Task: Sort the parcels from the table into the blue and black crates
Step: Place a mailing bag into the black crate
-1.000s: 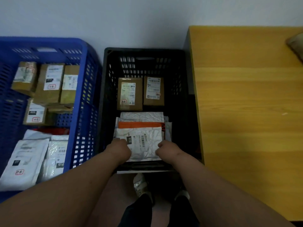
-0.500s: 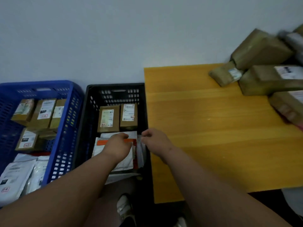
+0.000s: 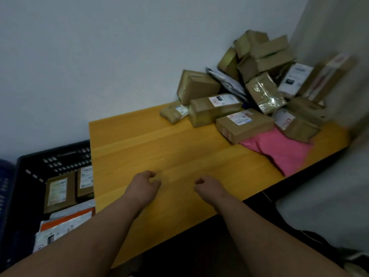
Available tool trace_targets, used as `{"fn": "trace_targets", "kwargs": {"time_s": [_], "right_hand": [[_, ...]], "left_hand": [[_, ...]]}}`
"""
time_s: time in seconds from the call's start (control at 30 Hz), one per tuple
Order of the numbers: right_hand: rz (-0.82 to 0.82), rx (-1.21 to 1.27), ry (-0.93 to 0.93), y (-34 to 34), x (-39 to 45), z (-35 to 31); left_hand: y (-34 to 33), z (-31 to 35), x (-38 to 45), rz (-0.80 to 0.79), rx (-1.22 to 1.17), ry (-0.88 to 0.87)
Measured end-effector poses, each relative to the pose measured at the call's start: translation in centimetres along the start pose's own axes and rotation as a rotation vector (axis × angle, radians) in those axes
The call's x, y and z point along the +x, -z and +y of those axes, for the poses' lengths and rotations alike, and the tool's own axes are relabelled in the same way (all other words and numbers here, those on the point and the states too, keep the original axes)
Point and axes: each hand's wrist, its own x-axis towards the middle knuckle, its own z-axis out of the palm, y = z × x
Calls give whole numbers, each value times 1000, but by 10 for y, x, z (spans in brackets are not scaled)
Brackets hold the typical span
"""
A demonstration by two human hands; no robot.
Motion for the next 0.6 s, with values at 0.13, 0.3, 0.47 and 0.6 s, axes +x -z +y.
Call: {"fn": "trace_targets", "kwargs": {"time_s": [0.13,0.3,0.47,0.6], "right_hand": [[63,47,-40,27,6,25],[102,55,-92,54,18,46],[190,137,-119,88,42,50],[224,348,-164,105,61,53]], "left_hand": [[-24,22,11,-70,7,-25],[-46,47,38,-119,24,-48],[-53,74,69,-143,2,-50],[-52,89,93,-159,2,-26]]}}
